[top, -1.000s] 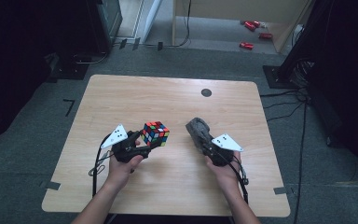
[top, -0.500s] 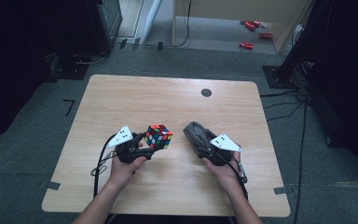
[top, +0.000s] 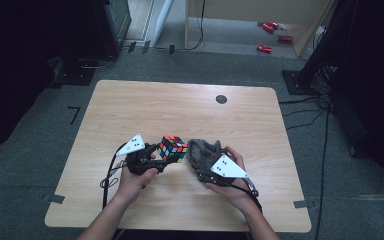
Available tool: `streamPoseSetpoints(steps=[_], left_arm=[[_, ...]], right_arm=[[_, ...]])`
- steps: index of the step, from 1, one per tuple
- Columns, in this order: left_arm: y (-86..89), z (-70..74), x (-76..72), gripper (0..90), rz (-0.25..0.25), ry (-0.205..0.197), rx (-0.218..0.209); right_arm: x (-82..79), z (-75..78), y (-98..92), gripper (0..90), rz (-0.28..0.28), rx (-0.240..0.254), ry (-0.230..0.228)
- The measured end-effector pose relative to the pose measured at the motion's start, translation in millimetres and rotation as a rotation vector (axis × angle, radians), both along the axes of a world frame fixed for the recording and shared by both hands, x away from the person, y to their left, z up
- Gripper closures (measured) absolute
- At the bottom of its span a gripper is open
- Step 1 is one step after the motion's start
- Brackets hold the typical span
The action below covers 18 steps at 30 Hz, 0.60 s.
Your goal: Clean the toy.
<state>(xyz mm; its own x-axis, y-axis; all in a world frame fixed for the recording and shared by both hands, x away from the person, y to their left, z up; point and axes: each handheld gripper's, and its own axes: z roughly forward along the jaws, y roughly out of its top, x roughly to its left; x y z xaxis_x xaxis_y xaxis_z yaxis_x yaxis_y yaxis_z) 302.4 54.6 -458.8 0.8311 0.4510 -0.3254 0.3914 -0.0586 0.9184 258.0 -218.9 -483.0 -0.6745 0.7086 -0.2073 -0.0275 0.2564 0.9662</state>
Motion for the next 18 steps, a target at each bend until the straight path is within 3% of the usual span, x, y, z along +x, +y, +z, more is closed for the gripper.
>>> streamPoseSetpoints(steps=[8,18], left_arm=[[-5.0,0.0,-0.2,34.5,-0.032,0.042,0.018],[-15.3,-2.3,-0.3,34.4,-0.097,0.112,0.035]], right_arm=[[-9.1,-1.7,15.7,25.2,0.069,-0.026,-0.060],[-11.6,-7.7,23.5,23.8,0.082,-0.106,-0.149]])
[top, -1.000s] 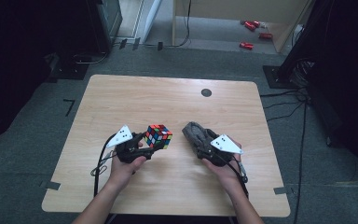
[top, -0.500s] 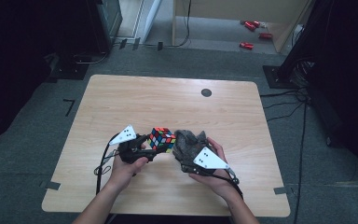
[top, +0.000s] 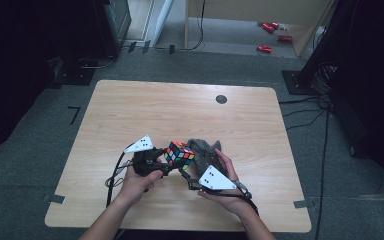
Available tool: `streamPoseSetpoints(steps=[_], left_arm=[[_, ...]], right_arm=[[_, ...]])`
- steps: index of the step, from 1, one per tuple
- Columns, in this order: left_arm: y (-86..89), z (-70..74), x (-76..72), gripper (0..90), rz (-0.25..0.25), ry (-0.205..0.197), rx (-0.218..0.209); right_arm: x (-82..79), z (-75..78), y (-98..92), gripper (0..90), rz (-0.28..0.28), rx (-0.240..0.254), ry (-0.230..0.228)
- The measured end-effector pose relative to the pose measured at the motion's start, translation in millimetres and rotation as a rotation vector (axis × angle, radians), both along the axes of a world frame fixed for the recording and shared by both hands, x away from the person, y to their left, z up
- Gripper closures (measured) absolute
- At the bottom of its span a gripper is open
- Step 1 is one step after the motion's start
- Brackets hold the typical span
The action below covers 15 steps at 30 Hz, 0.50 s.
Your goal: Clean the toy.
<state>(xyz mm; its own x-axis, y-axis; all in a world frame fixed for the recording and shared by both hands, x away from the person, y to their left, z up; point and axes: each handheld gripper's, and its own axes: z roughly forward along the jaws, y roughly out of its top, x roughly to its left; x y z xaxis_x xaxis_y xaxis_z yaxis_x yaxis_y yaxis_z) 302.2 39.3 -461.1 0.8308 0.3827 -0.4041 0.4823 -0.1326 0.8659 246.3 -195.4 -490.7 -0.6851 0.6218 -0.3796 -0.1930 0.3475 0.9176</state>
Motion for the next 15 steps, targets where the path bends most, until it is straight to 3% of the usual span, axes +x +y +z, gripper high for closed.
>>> streamPoseSetpoints(steps=[5,11,15], left_arm=[[-3.1,-2.6,2.0,34.3,-0.036,0.050,0.006],[-3.5,-3.6,3.8,34.1,-0.047,0.077,0.007],[-2.3,-3.2,4.6,29.8,-0.060,0.083,-0.022]], right_arm=[[-1.4,-2.4,2.9,26.2,0.004,-0.036,-0.041],[-3.8,-4.1,5.3,32.7,0.003,-0.089,-0.092],[-4.4,-3.1,3.9,33.9,0.016,-0.090,-0.075]])
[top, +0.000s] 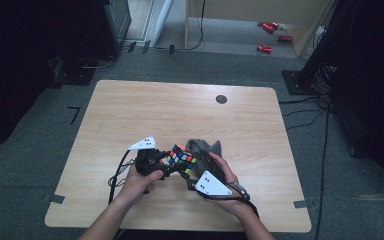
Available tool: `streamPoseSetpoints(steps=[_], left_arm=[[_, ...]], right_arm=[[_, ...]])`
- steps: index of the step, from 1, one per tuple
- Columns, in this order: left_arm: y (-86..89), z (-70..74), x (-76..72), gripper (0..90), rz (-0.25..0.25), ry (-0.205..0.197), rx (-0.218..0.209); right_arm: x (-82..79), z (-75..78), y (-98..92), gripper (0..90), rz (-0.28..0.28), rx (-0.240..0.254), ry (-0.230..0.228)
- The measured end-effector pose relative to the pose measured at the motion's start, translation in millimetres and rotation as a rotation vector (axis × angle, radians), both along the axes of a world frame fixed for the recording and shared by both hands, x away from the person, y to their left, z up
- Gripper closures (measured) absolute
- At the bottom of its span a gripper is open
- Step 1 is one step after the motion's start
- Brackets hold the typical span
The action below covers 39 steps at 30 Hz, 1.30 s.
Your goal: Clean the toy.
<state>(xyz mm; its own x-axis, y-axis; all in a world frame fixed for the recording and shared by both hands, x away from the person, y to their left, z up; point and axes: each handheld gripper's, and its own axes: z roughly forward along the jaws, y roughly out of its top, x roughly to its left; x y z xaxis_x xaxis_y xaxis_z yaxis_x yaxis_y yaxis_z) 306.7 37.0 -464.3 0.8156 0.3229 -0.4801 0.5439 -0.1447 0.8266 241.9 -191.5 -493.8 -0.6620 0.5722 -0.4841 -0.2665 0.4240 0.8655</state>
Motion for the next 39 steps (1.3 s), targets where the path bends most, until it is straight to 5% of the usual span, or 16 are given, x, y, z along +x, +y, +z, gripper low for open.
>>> streamPoseSetpoints(steps=[12,18,24,30,39], left_arm=[[17.5,12.5,-1.8,20.2,0.044,-0.168,-0.047],[18.5,11.2,-5.1,18.9,0.075,-0.296,0.034],[8.3,7.3,-14.7,18.9,0.086,-0.456,0.152],[-0.8,-1.6,-20.1,18.9,0.139,-0.571,0.244],[-14.9,-10.6,-29.2,18.9,0.108,-0.722,0.304]], right_arm=[[8.5,3.6,-15.8,34.1,-0.050,0.064,0.121],[14.6,12.0,-29.9,34.1,-0.066,0.172,0.229],[17.3,24.4,-39.9,34.1,-0.063,0.329,0.391],[16.5,32.9,-38.3,34.1,-0.051,0.385,0.512],[13.5,35.3,-28.6,34.1,-0.029,0.418,0.593]])
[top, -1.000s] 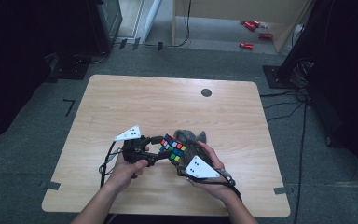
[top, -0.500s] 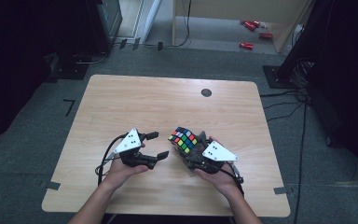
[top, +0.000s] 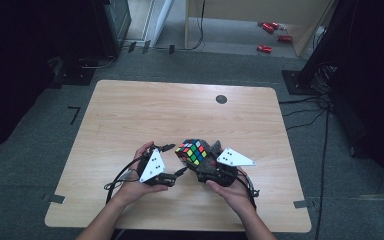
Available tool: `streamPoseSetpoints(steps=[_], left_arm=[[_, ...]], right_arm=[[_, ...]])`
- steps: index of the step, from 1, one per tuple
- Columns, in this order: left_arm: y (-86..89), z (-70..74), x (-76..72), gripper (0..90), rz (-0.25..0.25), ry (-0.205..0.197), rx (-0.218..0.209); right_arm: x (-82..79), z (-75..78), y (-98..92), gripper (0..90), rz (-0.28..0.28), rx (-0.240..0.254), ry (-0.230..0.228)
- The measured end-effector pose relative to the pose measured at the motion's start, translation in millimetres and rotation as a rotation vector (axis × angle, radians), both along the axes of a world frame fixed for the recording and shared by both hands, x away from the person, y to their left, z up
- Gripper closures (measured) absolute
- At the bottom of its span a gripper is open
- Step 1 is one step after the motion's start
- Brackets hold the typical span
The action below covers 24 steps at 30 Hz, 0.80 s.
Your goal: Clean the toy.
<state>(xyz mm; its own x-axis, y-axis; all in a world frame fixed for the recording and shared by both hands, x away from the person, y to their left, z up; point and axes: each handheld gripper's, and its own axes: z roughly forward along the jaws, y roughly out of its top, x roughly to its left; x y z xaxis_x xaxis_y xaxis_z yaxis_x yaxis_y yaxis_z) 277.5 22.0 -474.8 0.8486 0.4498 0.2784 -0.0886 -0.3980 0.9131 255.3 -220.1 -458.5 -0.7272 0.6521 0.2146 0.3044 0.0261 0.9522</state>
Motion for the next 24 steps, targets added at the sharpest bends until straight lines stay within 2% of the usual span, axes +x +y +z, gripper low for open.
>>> streamPoseSetpoints(steps=[3,7,10,12,16,18,21,24], left_arm=[[-2.6,-1.5,-2.1,18.9,0.011,-0.040,0.004],[-2.1,-2.0,-3.7,18.7,0.011,-0.082,-0.004],[-0.6,-3.2,-4.2,21.0,0.000,-0.100,-0.012],[-1.1,-3.9,-6.3,28.0,-0.007,-0.126,-0.007],[-0.1,-5.6,-5.9,29.4,-0.017,-0.119,0.005],[1.6,-5.2,-5.1,31.0,-0.027,-0.112,0.002],[3.9,-2.8,-3.7,34.5,-0.036,-0.078,-0.018],[6.8,-1.6,-1.0,34.6,-0.016,-0.056,-0.031]], right_arm=[[-1.2,-0.6,4.9,34.1,0.010,0.000,0.019],[-1.4,-2.3,10.8,34.1,0.013,0.004,0.072],[0.0,-1.8,11.3,34.1,0.007,0.038,0.133],[1.8,-2.2,10.3,34.0,-0.003,0.070,0.176],[4.9,-4.5,9.4,34.0,0.001,0.083,0.239],[5.9,-5.4,9.5,33.7,0.002,0.086,0.252],[6.9,-5.0,8.3,31.2,0.006,0.103,0.244],[7.5,-4.5,6.5,29.9,0.022,0.109,0.233]])
